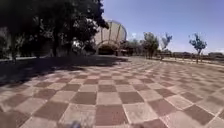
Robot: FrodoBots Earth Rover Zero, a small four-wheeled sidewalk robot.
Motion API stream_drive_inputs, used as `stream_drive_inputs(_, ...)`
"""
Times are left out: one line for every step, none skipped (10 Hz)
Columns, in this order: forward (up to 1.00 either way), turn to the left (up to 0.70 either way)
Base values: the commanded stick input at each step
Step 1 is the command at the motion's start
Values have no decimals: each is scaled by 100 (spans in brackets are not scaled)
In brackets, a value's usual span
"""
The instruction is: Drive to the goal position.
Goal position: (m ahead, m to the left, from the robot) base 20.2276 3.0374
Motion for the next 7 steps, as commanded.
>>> stream_drive_inputs(100,0)
stream_drive_inputs(100,0)
stream_drive_inputs(100,0)
stream_drive_inputs(100,0)
stream_drive_inputs(100,0)
stream_drive_inputs(100,0)
stream_drive_inputs(100,0)
